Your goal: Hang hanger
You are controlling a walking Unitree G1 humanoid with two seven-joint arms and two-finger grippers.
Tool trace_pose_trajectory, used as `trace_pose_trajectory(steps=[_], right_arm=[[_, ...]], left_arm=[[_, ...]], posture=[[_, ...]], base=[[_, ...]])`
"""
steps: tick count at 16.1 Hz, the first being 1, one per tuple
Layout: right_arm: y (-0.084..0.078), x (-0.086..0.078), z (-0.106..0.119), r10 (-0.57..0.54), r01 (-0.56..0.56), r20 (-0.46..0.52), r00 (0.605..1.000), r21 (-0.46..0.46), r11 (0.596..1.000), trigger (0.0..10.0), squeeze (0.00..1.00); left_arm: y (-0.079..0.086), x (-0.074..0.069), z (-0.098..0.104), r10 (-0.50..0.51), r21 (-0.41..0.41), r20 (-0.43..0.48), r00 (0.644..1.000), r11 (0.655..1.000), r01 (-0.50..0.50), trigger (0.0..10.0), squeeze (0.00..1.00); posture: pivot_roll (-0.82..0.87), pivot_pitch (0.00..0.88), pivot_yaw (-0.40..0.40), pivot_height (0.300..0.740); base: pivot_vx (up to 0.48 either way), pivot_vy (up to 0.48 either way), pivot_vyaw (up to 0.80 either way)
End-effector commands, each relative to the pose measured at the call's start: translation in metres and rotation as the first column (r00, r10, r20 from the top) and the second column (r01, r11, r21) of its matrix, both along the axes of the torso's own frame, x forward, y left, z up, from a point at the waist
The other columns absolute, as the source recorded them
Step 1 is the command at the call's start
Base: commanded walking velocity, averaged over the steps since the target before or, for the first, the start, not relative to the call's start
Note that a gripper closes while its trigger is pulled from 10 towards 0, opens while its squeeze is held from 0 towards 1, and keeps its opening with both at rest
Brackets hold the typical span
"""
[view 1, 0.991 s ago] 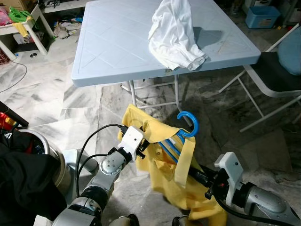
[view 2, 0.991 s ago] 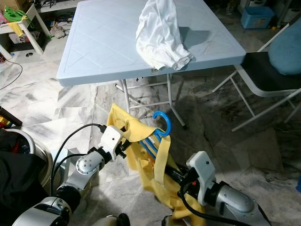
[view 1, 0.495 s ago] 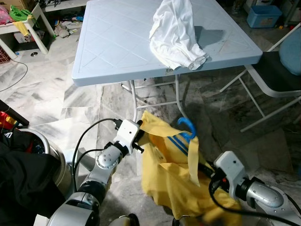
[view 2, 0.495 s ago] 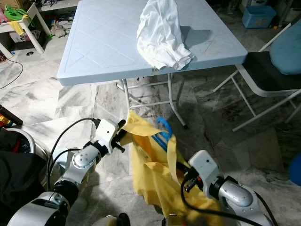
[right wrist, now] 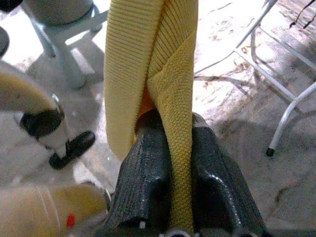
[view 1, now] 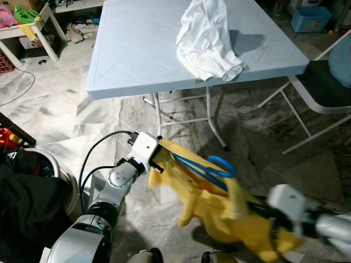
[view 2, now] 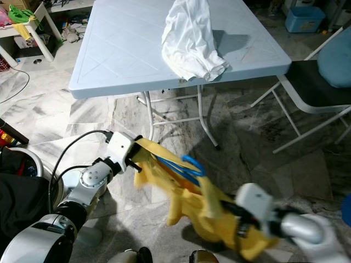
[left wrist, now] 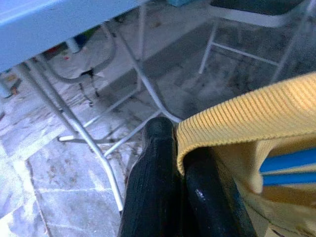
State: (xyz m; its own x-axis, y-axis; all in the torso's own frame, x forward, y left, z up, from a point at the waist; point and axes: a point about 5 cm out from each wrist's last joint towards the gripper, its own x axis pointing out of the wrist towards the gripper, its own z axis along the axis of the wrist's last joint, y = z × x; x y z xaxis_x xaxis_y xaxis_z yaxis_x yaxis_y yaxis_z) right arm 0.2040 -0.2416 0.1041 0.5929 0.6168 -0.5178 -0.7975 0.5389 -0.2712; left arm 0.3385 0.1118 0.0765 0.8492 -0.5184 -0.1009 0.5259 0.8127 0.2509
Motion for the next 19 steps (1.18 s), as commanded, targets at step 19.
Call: trace_pose_trajectory(steps=[19], right_arm=[[-0.021, 0.021, 0.056, -0.121, 0.125, 0.255, 0.959, -0.001, 0.992, 10.0, 0.0]], left_arm=[[0.023, -0.001, -0.02, 0.187, 0.119, -0.095, 0.978, 0.977, -0.175, 0.0, 0.0]], posture=[[-0.2, 0.158, 0.103, 0.74]], base=[[0.0, 0.0, 0.0]])
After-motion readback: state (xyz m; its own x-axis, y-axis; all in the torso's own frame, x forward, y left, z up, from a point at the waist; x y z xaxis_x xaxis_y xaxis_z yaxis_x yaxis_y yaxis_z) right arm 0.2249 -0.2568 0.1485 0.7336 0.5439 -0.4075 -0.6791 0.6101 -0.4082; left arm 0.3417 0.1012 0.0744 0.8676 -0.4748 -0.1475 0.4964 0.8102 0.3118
